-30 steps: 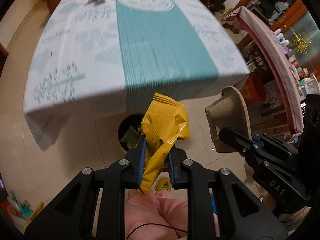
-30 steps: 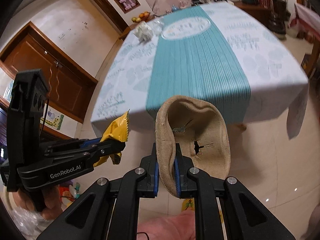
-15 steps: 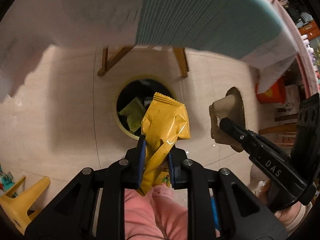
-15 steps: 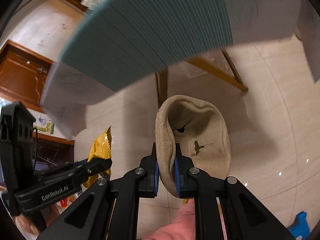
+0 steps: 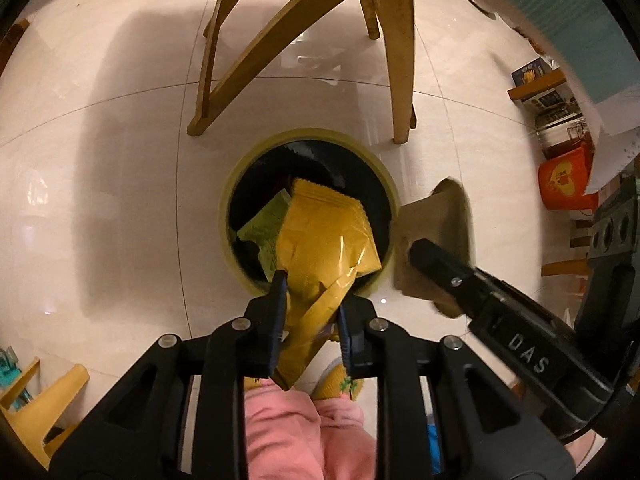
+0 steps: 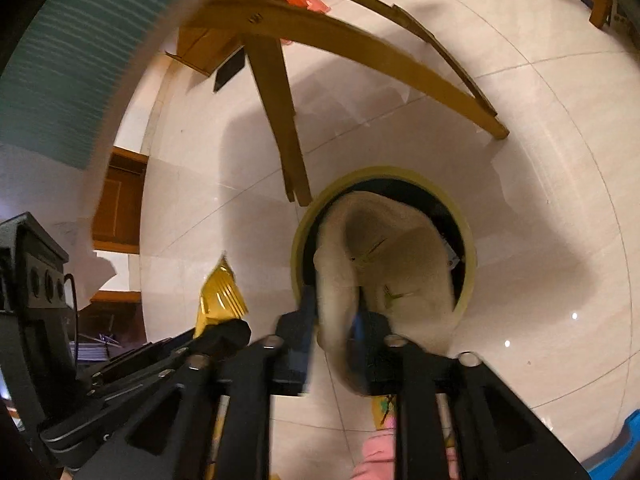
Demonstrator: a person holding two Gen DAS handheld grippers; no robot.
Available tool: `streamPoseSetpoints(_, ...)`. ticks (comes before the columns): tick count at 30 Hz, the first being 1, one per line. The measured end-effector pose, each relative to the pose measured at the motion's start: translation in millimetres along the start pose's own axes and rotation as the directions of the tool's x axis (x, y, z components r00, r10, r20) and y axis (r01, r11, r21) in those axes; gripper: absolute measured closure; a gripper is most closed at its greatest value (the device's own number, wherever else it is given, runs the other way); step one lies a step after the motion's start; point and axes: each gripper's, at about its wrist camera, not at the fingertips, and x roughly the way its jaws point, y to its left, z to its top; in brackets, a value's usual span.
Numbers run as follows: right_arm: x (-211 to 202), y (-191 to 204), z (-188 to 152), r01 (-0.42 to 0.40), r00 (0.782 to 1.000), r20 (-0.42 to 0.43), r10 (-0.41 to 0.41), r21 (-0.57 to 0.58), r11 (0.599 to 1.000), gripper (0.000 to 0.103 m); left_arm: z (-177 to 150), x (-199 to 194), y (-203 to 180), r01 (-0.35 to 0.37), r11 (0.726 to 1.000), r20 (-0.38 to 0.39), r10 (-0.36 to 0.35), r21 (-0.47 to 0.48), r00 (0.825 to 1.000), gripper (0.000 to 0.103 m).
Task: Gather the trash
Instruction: 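Carry the orange packet and cup holder down into the black bin and open both tools, then raise both open tools back above the table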
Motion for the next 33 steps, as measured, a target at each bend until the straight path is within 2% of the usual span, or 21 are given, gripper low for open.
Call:
streamPoseSetpoints(1, 6, -2, 0, -0.001, 1.0, 0.002, 0.001, 0.002, 1.0, 0.065, 3, 3, 2, 0.0, 1.0, -0.003, 0.0, 0.001, 1.0, 0.074)
streamPoseSetpoints(4, 20, -6, 3, 0.01, 1.0, 0.016, -0.01, -0.004, 1.0, 0.063, 7, 15, 5, -0.007, 1.0, 0.0, 0.007, 0.0, 1.0, 0.064)
streamPoseSetpoints(6, 25, -7, 6, 0.034, 0.999, 0.026, -0.034, -0.018, 0.999, 0.061, 9, 20, 11, -0.012, 1.0, 0.004, 0.012, -0.006, 1.0, 0.054)
streamPoseSetpoints(8, 31, -10, 11, 0.041, 0.999, 0.031, -0.04, -0.021, 0.999, 0.06, 10, 25, 17, -0.017, 1.0, 0.013, 0.017, -0.009, 1.0, 0.039)
streamPoseSetpoints(11, 37, -15, 13, 0.049, 0.998, 0.039, -0.048, -0.021, 0.999, 0.06, 12, 28, 26, -0.022, 1.0, 0.037, 0.022, -0.005, 0.999, 0.028)
streamPoseSetpoints(18, 38, -21, 5, 0.065, 0.997, 0.046, -0.064, -0.019, 0.998, 0.06, 13, 30, 33, -0.035, 0.999, 0.064, 0.036, -0.003, 0.997, 0.028)
streamPoseSetpoints(23, 31, -18, 1, 0.072, 0.997, 0.041, -0.07, -0.034, 0.997, 0.06, 7, 18, 36, -0.043, 0.999, 0.078, 0.044, -0.017, 0.996, 0.028)
streamPoseSetpoints(29, 11, -4, -1, 0.08, 0.996, 0.043, -0.077, -0.059, 0.995, 0.06, -2, -13, 29, -0.064, 0.998, 0.095, 0.064, -0.007, 0.993, 0.028)
streamPoseSetpoints(33, -18, 14, 0, 0.079, 0.996, 0.05, -0.075, -0.093, 0.993, 0.06, -5, -48, 18, -0.063, 0.998, 0.118, 0.064, -0.006, 0.991, 0.028)
